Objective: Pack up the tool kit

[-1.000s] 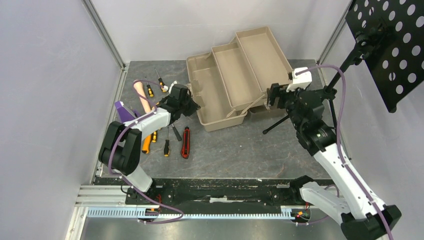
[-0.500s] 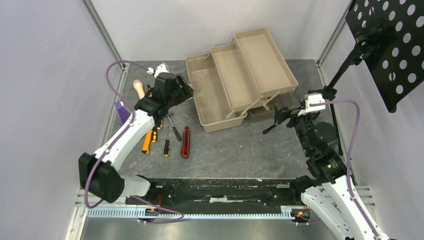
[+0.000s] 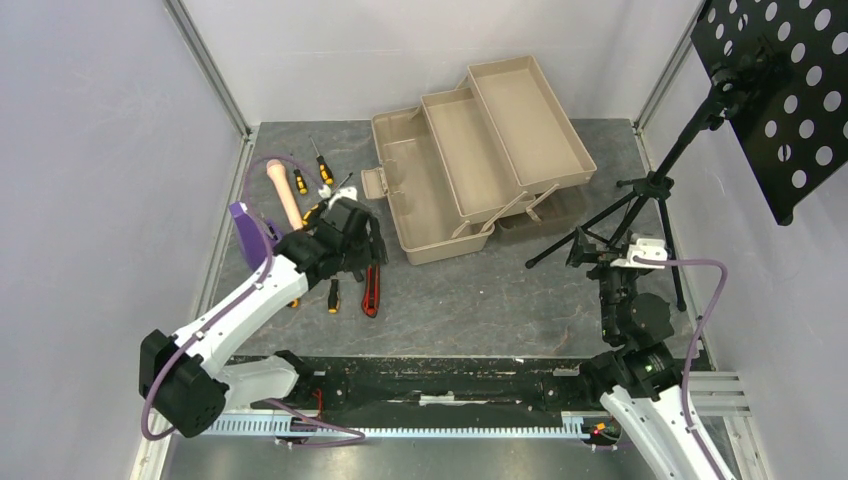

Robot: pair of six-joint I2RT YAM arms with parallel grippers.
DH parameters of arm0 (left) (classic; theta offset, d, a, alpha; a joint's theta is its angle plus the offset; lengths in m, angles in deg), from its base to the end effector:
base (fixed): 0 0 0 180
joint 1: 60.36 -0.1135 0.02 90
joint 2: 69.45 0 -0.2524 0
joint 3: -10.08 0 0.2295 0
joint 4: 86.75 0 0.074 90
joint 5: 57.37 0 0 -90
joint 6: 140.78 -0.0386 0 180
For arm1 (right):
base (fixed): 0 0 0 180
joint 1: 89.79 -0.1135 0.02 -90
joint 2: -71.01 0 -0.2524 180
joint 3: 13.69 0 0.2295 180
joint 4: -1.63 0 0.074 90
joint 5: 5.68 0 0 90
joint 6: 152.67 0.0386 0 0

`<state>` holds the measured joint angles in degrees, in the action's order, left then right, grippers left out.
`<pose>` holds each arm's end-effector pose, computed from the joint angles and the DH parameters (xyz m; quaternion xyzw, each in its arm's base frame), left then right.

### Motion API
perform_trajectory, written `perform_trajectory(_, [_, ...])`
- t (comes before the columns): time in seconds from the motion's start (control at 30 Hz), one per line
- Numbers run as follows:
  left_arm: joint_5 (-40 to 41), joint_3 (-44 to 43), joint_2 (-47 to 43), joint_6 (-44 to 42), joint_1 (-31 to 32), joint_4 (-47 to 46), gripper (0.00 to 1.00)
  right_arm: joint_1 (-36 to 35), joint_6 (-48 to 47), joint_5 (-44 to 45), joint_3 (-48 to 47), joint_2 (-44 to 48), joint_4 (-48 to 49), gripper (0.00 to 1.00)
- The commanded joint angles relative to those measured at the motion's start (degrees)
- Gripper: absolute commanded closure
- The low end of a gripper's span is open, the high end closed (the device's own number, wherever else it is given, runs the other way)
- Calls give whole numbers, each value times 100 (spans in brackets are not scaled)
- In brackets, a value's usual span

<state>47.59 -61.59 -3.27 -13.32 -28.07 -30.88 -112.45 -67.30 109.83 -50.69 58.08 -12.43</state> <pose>0.1892 -0.1078 0.2806 -0.0861 0.9299 -0.0917 0.3457 0.0901 0.0196 0.2825 0.0165 0.6491 -0.0231 0.7602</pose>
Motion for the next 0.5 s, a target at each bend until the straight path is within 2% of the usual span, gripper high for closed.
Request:
perform_trajectory(0.0, [81,355,221,174,552,253,18,-16,-89,799,284,366,434,2])
perform_trajectory(0.13, [-56,641,640,425,673,51,23,-33,-243,975,581,756,689,2])
perform_trajectory(0.3, [155,1081,955,627,643,-472,25,-42,-400,636,930,1079,939,2])
perform_trajectory(0.47, [-38,1135,1581,579,551,-711,27,-50,-436,521,1054,1210,1038,2])
